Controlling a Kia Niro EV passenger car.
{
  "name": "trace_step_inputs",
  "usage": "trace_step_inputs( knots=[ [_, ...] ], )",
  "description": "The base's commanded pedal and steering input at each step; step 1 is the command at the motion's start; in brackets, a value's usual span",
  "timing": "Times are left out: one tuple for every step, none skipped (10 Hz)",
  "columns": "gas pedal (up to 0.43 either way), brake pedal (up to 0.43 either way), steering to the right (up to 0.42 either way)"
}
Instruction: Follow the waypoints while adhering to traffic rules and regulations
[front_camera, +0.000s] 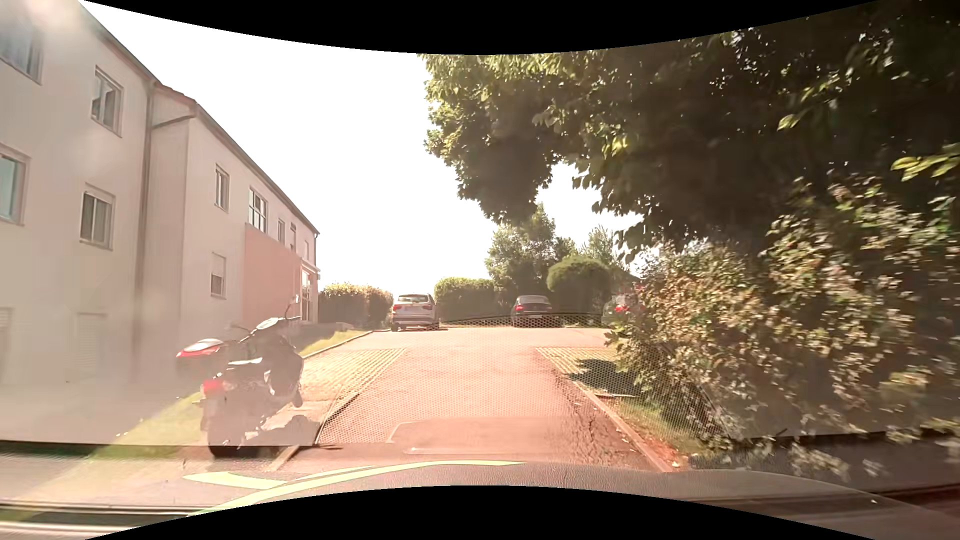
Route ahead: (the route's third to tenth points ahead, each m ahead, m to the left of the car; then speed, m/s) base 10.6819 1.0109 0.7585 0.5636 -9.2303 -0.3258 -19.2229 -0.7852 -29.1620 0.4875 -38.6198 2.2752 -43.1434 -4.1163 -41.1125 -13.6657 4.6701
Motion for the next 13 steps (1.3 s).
trace_step_inputs(
  knots=[
    [0.047,0.000,-0.006],
    [0.047,0.000,-0.004],
    [0.047,0.000,-0.001],
    [0.047,0.000,0.000],
    [0.047,0.000,-0.001],
    [0.047,0.000,-0.002],
    [0.047,0.000,-0.003],
    [0.047,0.000,-0.002],
    [0.047,0.000,0.003],
    [0.047,0.000,0.007],
    [0.047,0.000,0.007],
    [0.047,0.000,0.011],
    [0.047,0.000,0.021]
  ],
)
